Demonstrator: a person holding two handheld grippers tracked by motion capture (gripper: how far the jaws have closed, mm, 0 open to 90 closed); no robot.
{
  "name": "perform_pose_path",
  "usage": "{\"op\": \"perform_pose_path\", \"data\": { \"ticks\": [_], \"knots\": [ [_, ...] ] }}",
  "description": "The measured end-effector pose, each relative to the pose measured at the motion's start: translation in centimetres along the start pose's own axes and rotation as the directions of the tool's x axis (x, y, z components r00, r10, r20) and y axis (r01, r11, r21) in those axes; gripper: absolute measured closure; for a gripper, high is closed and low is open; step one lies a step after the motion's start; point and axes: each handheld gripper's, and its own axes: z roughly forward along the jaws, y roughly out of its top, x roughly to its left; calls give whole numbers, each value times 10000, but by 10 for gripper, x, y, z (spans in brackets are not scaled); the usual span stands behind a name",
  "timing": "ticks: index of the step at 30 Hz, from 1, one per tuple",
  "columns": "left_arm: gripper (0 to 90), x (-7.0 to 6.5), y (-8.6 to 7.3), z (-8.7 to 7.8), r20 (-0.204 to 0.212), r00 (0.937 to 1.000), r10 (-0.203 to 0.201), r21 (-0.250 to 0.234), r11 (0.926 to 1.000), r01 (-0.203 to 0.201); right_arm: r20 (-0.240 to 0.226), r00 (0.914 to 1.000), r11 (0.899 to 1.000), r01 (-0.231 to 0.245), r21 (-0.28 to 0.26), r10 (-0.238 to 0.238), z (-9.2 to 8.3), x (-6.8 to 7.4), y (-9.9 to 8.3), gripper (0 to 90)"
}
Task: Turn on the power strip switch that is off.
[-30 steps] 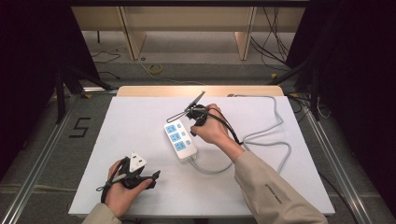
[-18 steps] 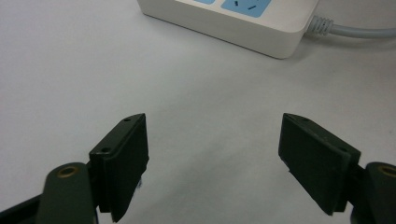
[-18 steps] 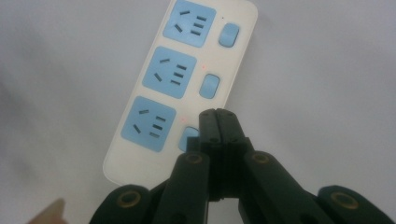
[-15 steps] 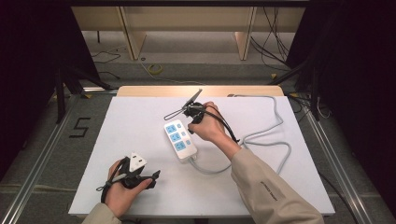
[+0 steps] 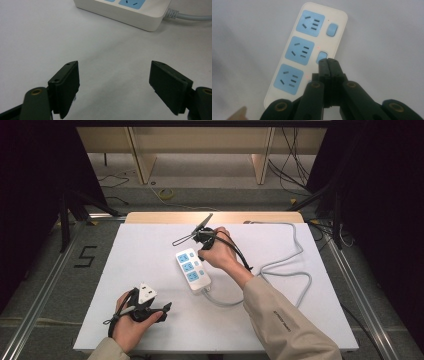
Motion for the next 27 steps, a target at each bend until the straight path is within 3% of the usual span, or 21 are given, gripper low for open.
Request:
{"op": "perform_pose_path", "data": {
  "ticks": [27],
  "knots": [
    [245,-1,1,0,35,10000,10,-36,10000,-10,131,9997,9998,-190,-111,191,8,-3,12,900]
  ]
}}
